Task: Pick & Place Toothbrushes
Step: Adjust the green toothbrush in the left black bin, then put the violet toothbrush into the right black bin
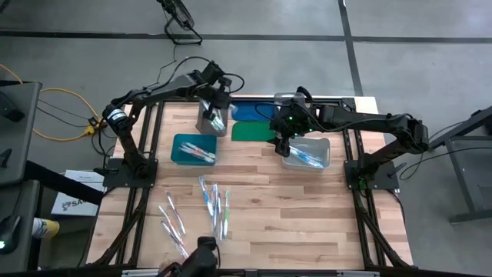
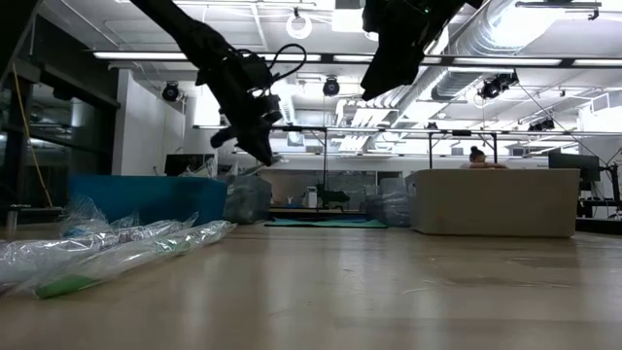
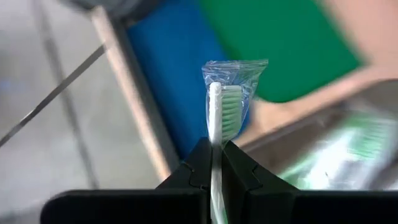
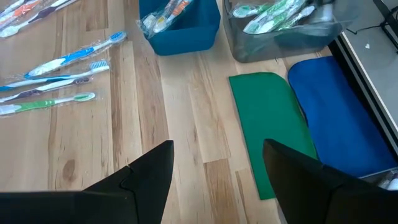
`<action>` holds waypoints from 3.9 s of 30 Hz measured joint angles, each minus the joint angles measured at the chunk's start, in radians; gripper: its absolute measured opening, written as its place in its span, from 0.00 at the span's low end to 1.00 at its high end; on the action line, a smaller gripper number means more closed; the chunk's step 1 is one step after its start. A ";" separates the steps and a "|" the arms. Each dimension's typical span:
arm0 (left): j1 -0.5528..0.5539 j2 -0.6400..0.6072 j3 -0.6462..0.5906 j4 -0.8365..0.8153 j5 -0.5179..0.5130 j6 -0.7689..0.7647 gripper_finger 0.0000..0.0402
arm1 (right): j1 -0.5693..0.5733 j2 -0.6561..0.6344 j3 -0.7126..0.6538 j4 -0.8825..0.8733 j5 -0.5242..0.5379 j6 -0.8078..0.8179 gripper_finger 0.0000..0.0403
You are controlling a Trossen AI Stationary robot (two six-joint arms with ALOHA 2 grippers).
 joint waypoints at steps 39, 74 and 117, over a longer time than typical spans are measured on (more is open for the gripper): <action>0.000 0.039 -0.005 -0.279 0.016 0.563 0.02 | 0.000 0.000 0.000 0.000 0.000 0.007 0.60; -0.011 -0.173 -0.006 -0.448 -0.021 0.004 0.24 | 0.130 -0.009 0.000 -0.111 0.116 0.090 0.60; -0.861 -0.589 -0.510 -0.400 -0.095 -0.648 0.20 | 0.730 -0.222 -0.163 -0.235 0.423 0.495 0.60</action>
